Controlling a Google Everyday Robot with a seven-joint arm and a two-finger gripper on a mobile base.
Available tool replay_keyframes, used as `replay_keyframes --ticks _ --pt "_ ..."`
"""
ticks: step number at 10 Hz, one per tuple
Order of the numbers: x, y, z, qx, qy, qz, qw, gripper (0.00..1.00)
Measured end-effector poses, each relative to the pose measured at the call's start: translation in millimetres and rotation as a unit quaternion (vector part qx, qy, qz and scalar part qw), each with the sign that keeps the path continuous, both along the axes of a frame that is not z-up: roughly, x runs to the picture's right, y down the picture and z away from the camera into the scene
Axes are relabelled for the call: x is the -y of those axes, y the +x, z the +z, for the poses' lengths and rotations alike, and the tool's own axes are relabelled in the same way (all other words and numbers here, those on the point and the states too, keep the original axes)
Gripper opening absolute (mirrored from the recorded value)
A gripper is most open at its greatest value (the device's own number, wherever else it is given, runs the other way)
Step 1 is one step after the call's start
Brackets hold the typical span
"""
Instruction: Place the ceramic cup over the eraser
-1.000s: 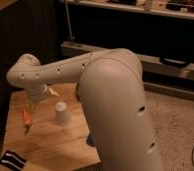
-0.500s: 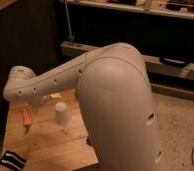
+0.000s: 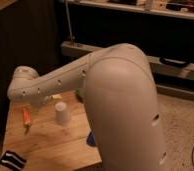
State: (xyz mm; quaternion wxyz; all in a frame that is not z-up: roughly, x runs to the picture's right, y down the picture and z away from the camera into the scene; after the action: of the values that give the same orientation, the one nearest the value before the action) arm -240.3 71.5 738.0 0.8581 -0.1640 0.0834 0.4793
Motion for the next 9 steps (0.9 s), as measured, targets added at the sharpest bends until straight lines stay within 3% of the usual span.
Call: replay_keyframes --ticks 2,5,7,8,9 --pt "16 22 21.1 0.035 -0.003 0.037 0.9987 0.80" --pt "45 60 54.9 0.078 -0.016 0.084 0.9933 0.80" --pt "55 60 62.9 0.073 -0.022 0.071 0.9945 0.80" --pt "58 54 63.6 0.070 -0.034 0.054 0.9955 0.80" --pt "57 45 61.3 0.067 -0.058 0.037 0.9954 0.80"
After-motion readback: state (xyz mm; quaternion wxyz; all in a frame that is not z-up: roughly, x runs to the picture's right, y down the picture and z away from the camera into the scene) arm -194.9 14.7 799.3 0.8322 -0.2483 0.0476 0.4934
